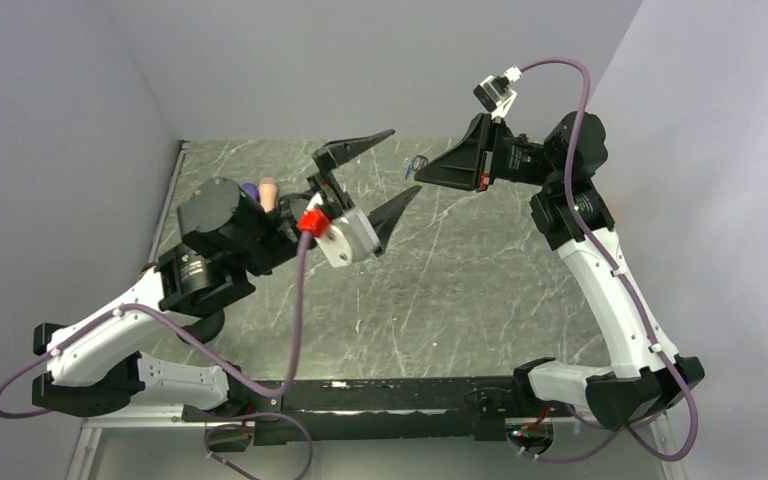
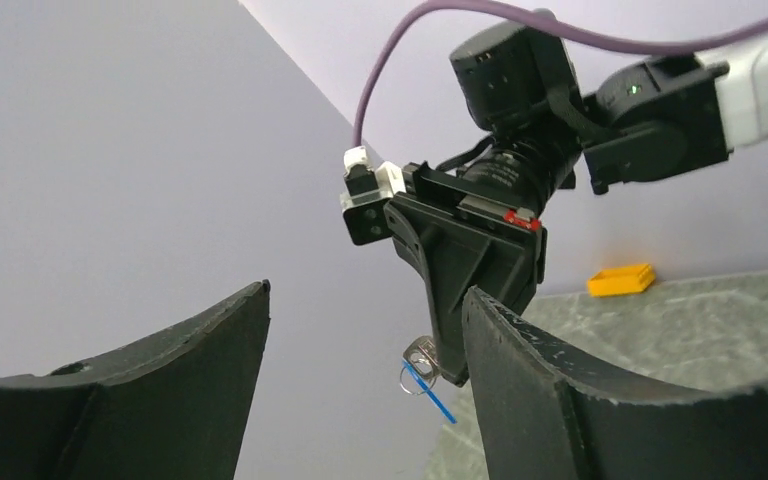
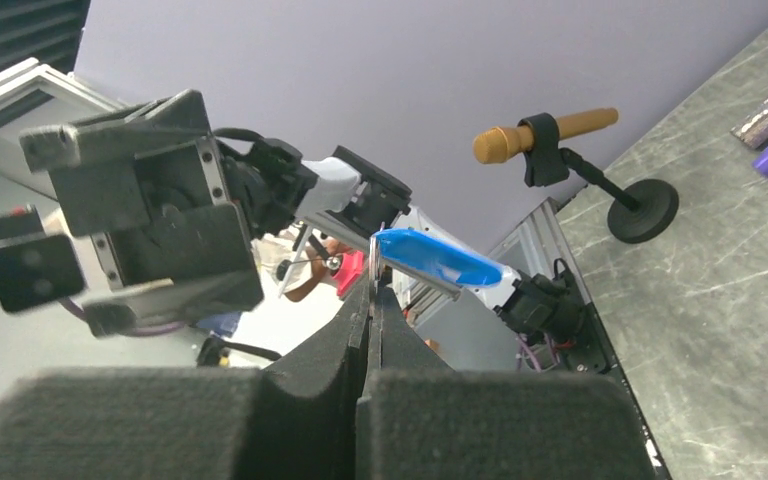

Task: Remove the keys from the keyring

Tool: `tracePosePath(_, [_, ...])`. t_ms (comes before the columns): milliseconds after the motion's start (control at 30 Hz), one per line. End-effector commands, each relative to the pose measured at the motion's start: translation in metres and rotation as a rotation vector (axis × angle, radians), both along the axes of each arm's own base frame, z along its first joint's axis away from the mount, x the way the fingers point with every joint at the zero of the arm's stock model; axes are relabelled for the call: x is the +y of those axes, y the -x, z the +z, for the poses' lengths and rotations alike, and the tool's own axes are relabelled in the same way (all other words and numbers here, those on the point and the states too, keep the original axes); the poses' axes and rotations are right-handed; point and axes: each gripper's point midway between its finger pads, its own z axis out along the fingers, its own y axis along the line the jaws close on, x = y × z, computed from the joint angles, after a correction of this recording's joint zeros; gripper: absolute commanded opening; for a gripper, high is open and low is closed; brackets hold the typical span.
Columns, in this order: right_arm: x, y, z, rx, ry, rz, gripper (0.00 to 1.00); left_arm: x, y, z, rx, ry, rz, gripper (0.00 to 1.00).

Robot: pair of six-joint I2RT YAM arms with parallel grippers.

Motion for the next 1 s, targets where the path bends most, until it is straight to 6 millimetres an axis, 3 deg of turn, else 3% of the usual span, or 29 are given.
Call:
tracePosePath(0, [-0.007, 0.011, 0.024, -0.148, -0.022, -0.026, 0.00, 0.010, 0.004, 0.015, 0.227, 0.090, -0.111, 0.73])
tracePosePath(267, [-0.010, 0.020, 0.037, -0.274, -0.057, -0.049, 0.00, 0.026, -0.018, 0.032, 0.562, 0.203, -0.222, 0.61])
tracePosePath(533, [-0.020, 0.011, 0.052, -0.417, -0.087, -0.225, 0.00, 0.027, -0.026, 0.029, 0.917, 0.224, -0.416, 0.45])
tracePosePath(667, [-0.026, 0.004, 0.056, -0.485, -0.101, -0.319, 0.00, 0.026, -0.022, 0.024, 0.995, 0.225, -0.537, 0.45])
tracePosePath(800, [-0.029, 0.002, 0.061, -0.524, -0.128, -0.359, 0.00, 0.017, -0.018, 0.014, 1.075, 0.189, -0.635, 0.36])
tracePosePath(967, [-0.030, 0.003, 0.063, -0.550, -0.148, -0.363, 0.00, 0.011, -0.014, 0.010, 1.105, 0.188, -0.732, 0.34])
